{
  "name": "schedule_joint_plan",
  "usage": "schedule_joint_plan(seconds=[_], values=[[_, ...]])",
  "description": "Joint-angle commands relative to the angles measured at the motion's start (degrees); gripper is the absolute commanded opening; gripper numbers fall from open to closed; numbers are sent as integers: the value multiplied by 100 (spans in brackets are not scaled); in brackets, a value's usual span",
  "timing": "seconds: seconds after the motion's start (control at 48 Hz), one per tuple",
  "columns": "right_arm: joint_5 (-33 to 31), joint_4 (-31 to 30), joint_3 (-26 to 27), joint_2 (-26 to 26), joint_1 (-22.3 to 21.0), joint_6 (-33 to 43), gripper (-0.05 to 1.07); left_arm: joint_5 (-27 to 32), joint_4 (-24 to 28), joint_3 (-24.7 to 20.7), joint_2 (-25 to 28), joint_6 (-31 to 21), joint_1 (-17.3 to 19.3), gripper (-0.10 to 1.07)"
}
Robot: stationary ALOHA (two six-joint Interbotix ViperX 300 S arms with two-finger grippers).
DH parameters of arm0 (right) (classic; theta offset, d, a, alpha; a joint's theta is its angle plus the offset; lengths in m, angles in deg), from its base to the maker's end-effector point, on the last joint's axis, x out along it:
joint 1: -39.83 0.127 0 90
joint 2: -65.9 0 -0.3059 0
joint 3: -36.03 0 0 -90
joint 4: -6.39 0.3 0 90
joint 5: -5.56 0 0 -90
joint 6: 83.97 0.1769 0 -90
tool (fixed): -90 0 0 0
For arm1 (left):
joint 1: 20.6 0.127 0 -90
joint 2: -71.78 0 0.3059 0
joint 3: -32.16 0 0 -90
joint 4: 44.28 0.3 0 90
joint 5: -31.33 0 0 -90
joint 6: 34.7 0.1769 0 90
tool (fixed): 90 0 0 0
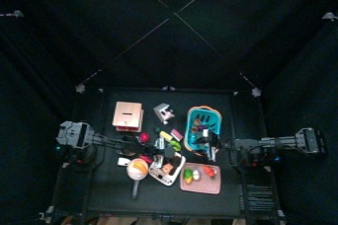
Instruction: Place squash half on plate
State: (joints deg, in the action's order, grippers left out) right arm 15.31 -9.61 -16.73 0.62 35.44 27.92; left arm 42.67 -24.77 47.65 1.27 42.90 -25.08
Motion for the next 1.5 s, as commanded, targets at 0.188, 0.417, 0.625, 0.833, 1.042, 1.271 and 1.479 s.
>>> schedule_joint_plan(seconds=[0.188, 0.417, 0.625, 0.833, 1.042, 1.271, 1.479], values=[[-308, 9, 44, 88, 9, 9, 79, -536, -18, -396, -193, 18, -352, 59], [-519, 53, 18, 123, 9, 18, 79, -1239, -44, -1002, 255, 26, -650, 59], [-536, 123, -18, 246, 9, 9, 79, -1582, -325, -1450, 800, 9, -809, 59], [-536, 132, -62, 281, 9, 9, 79, -1626, -642, -2039, 1380, 0, -870, 59], [-536, 132, -53, 290, 9, 9, 79, -1670, -1222, -2443, 1828, 18, -853, 59], [-536, 114, -62, 281, 9, 9, 79, -1582, -1494, -2760, 2180, 18, -844, 59], [-536, 105, -62, 290, 9, 0, 79, -1538, -1521, -2760, 2250, 9, -835, 59]])
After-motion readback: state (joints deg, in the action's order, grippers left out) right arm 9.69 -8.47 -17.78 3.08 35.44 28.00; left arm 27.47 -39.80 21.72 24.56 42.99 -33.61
